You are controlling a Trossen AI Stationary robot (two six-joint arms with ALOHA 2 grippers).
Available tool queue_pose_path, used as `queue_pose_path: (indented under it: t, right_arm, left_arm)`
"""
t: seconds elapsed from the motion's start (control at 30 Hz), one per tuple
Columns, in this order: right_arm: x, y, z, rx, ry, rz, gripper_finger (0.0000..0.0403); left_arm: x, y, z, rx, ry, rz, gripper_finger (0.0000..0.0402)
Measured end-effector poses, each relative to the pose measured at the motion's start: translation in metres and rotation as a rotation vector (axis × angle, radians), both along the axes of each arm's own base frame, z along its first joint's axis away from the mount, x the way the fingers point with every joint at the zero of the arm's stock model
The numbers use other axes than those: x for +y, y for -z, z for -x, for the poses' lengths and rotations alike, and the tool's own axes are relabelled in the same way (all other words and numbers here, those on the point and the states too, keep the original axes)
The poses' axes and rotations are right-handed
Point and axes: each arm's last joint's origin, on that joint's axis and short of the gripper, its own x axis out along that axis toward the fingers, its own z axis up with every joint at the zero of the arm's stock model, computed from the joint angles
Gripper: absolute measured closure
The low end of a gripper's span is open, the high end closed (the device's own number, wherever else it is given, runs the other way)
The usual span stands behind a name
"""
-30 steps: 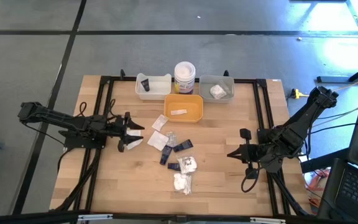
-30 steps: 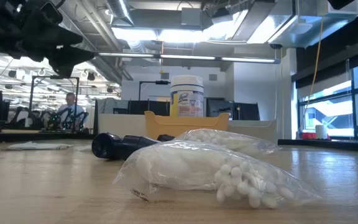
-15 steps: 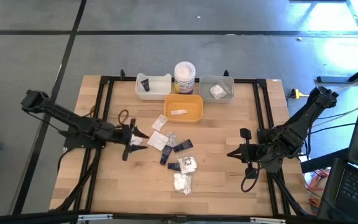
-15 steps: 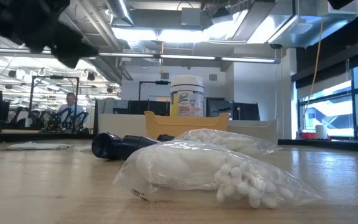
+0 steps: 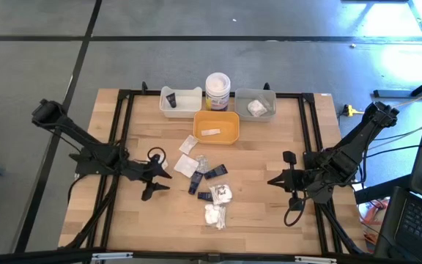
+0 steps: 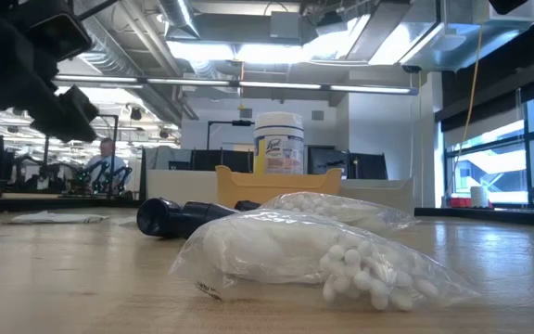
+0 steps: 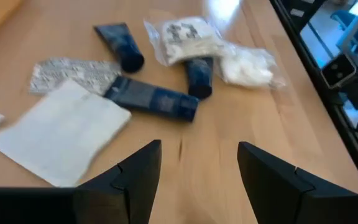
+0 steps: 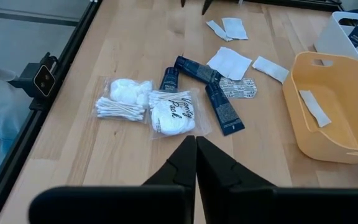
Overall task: Pick & Place Travel size toiletries
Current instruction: Put the white bandage into the yellow bin
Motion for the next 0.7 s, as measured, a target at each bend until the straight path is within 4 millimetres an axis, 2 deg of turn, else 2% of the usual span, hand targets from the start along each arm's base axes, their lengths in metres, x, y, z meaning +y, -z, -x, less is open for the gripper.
queue_pose_path:
  t: [0.3,0.5,0.7]
  right_arm:
    - [-0.002,0.0,0.0,-0.01,0.012,0.029,0.0399]
    - [-0.023,-0.007,0.006,-0.01,0.078,0.034,0.04]
    - [-0.041,-0.02,0.013,-0.063,0.069,0.057,0.0399]
  left_arm:
    - [-0.01,0.016,0.0,0.069,-0.046,-0.046,0.0192]
    - [-0.01,0.019,0.0,0.079,-0.064,-0.071,0.0192]
    - [-0.008,0.018,0.001,0.073,-0.055,-0.13,0.0192]
